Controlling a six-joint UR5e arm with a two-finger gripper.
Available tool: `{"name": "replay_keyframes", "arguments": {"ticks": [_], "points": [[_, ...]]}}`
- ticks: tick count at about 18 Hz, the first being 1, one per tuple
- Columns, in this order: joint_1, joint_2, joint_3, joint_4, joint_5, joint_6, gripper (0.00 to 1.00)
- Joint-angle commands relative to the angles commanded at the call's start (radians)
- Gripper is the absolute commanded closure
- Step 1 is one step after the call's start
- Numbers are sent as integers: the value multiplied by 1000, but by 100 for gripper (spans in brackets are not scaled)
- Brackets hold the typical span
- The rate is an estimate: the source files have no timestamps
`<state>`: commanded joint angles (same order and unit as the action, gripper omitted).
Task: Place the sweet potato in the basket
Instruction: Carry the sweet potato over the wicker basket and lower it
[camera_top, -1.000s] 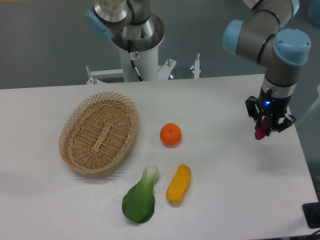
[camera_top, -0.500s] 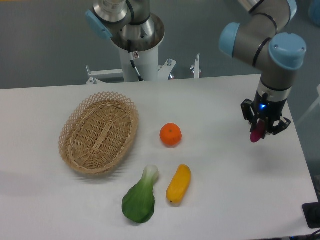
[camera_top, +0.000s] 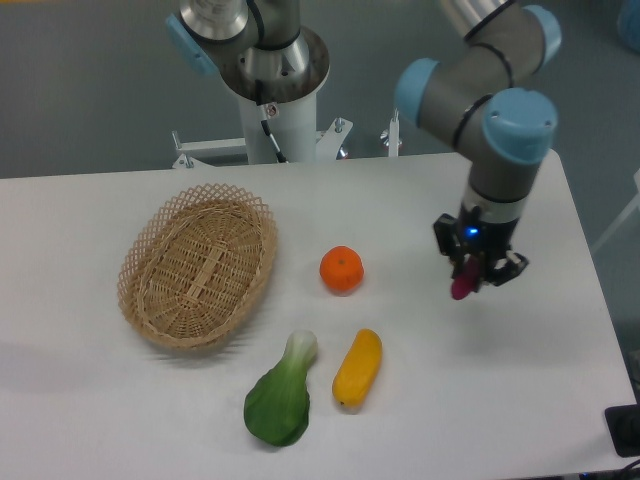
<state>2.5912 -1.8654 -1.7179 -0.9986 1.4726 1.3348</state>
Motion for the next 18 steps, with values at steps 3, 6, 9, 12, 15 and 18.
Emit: {"name": "replay_keyframes", "arguments": {"ticks": [3, 6, 9, 12, 15, 18], "points": [[-92, 29, -41, 3, 2, -70, 65], [-201, 29, -52, 14, 2, -172, 65], [-287, 31, -83, 54, 2, -242, 65], [-365, 49, -117, 54, 2, -285, 65], [-436, 80, -160, 54, 2, -296, 64], [-486, 91, -203, 52, 0, -295, 64]]}}
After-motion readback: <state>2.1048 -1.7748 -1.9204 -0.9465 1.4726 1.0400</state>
